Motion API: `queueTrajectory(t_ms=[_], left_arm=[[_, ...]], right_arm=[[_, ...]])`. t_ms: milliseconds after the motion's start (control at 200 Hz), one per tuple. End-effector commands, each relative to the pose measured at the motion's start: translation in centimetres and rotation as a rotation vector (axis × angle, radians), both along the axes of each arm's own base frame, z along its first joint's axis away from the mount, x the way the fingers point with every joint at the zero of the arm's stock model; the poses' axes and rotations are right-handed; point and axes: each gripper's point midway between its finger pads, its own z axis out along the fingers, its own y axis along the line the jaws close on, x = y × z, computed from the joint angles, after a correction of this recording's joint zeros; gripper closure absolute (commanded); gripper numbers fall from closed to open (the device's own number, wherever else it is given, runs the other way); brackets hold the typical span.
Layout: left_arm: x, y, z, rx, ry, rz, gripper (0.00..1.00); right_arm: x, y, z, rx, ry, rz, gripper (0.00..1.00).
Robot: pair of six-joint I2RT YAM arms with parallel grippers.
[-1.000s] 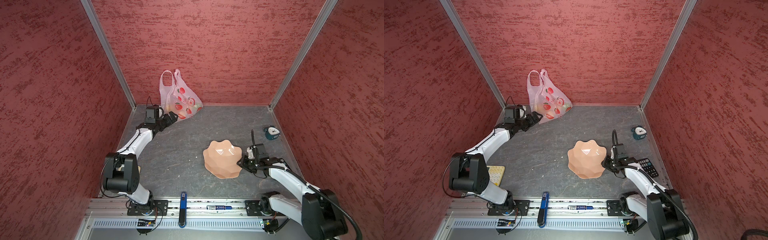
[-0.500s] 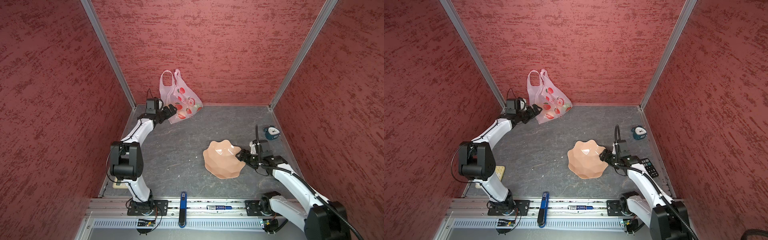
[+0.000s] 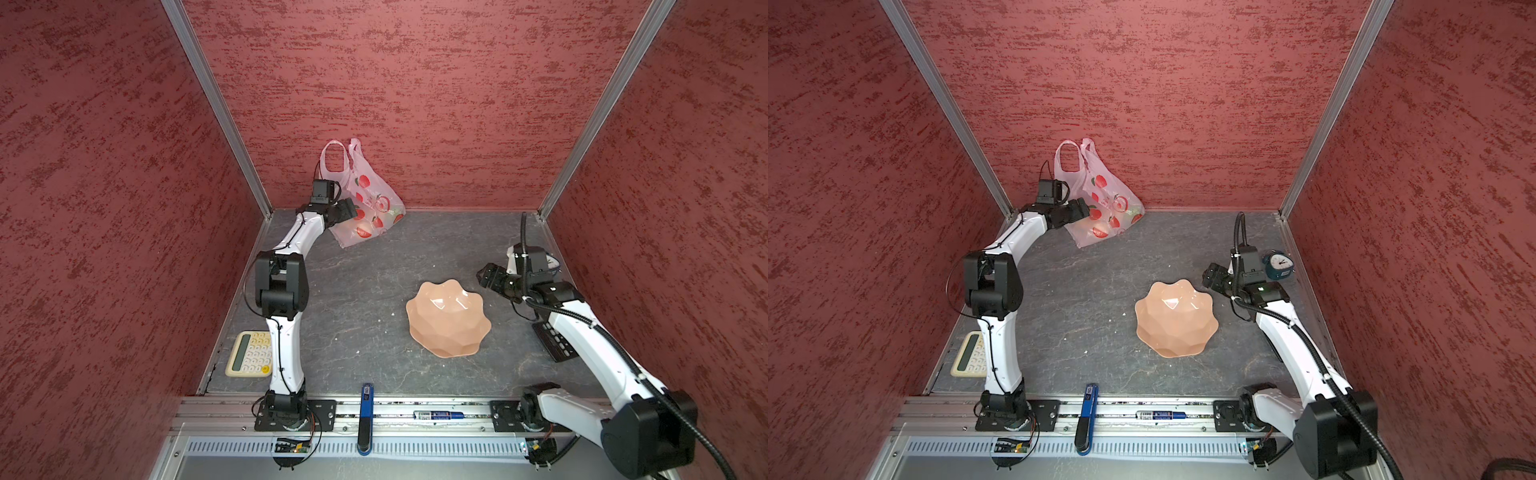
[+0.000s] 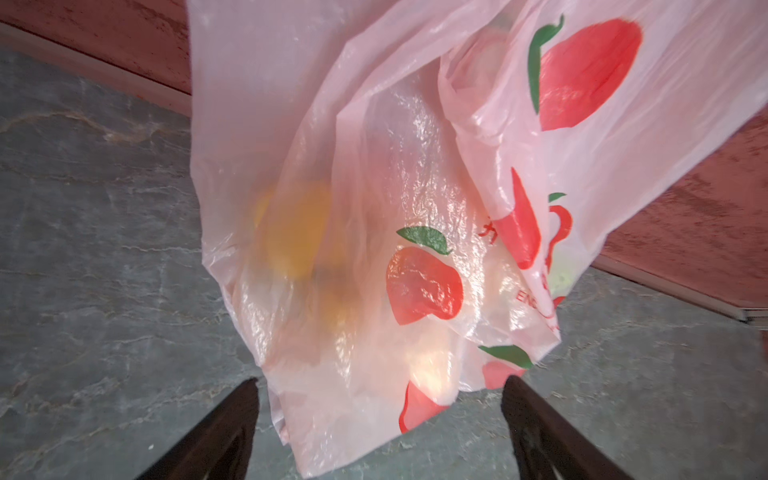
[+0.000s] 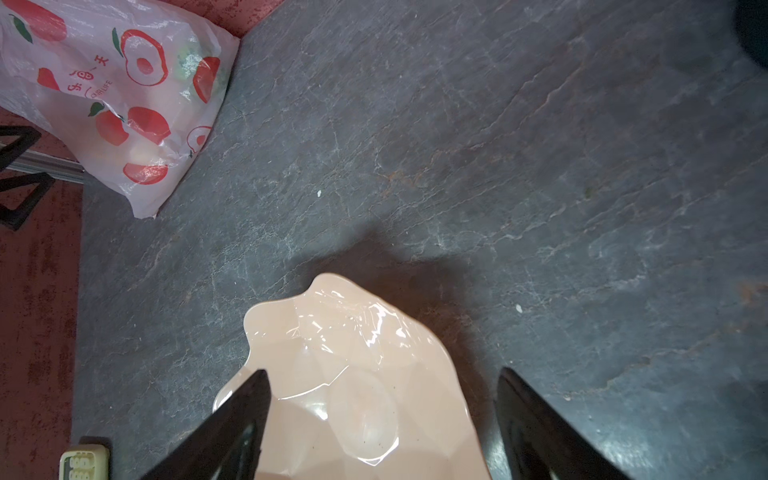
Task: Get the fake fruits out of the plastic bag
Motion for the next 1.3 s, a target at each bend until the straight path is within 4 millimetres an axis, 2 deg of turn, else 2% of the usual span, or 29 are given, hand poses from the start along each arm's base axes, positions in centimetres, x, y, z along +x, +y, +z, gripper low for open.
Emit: queueTrajectory(t_ms=[0,190,431,486,661,771,827,952,1037,1292], left_arm=[[0.8,1.1,-1.0,0.109,0.018,0.019,0.12],[2.9,1.2,-2.7,0.086,0.017,0.037,0.21],[4.4,1.1,-4.4,0.048,0.015,0.057,0.42],[4.5,1.1,-4.6,0.036,0.016,0.061,0.50],[4.6,1.0,-4.6,0.010,0.013,0.060,0.85],[4.2,0.9,-4.2,0.001,0.006,0.056,0.97],[3.9,0.9,-3.8,-0.012,0.000,0.055,1.00],[2.2,0.5,-2.9,-0.053,-0.006,0.051,1.00],[0.1,0.2,-3.2,-0.081,0.011,0.052,1.00],[-8.7,-0.9,-5.2,-0.134,0.092,0.060,1.00]], right_arm=[[1.9,-0.2,1.3,-0.005,-0.055,0.003,0.14],[3.2,-0.1,0.5,0.006,-0.045,0.017,0.14],[3.7,-0.1,-0.3,0.015,-0.037,0.017,0.15],[3.9,-0.1,-0.4,0.016,-0.036,0.018,0.15],[4.3,0.0,-0.8,0.022,-0.033,0.019,0.16],[4.5,0.0,-1.1,0.025,-0.034,0.021,0.17],[4.6,0.0,-1.3,0.024,-0.033,0.022,0.17],[4.9,0.2,-1.5,0.024,-0.039,0.030,0.17],[5.3,0.3,-1.6,0.025,-0.044,0.039,0.17],[6.6,1.3,-1.6,0.049,-0.069,0.089,0.19]])
